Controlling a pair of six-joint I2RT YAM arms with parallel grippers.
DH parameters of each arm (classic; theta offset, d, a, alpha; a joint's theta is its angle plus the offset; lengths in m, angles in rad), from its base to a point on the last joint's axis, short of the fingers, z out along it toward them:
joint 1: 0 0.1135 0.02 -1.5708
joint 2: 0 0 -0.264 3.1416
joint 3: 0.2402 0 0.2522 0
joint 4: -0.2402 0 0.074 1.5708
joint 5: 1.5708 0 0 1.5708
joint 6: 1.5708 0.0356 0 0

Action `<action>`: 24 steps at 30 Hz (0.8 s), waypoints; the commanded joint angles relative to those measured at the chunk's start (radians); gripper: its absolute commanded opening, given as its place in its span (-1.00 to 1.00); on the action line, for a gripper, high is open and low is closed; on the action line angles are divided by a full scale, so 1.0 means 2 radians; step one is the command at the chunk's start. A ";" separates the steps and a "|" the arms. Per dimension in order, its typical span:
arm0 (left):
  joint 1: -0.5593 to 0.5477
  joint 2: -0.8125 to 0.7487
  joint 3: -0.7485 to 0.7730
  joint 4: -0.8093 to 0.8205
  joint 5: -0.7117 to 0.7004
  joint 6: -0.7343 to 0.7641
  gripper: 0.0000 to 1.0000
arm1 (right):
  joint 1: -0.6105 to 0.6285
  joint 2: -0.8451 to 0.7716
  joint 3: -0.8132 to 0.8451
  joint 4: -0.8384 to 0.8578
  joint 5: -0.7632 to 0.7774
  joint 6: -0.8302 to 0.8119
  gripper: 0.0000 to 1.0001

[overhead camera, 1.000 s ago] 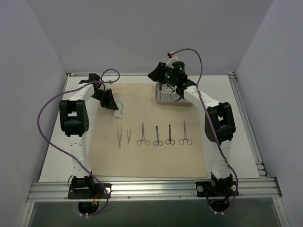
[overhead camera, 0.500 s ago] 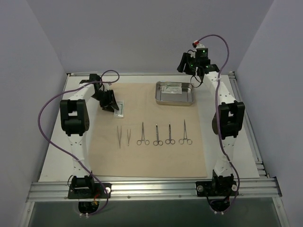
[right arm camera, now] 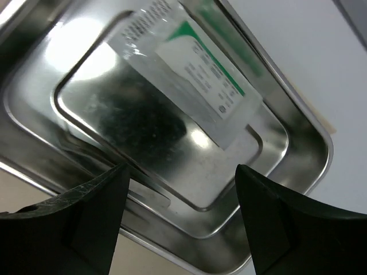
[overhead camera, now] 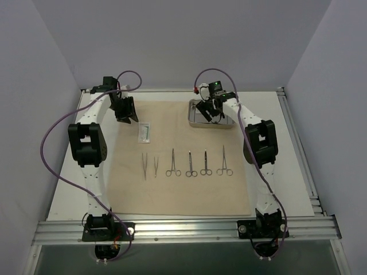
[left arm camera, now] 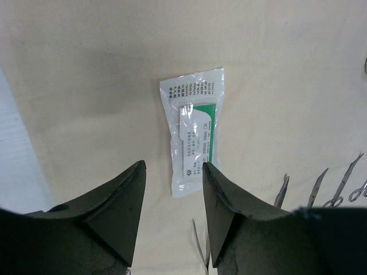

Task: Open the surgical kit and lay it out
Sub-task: Place the medical item in the surgical kit, then pick up the medical item from the container.

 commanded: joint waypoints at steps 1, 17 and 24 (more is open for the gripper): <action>-0.003 -0.036 0.041 -0.008 -0.023 0.022 0.07 | 0.013 -0.030 0.029 0.008 0.039 -0.136 0.40; -0.007 -0.035 0.064 -0.019 -0.035 0.039 0.14 | 0.037 0.062 0.089 -0.034 0.065 -0.207 0.31; -0.009 -0.037 0.061 -0.019 -0.040 0.039 0.14 | 0.043 0.078 0.056 0.009 0.124 -0.205 0.24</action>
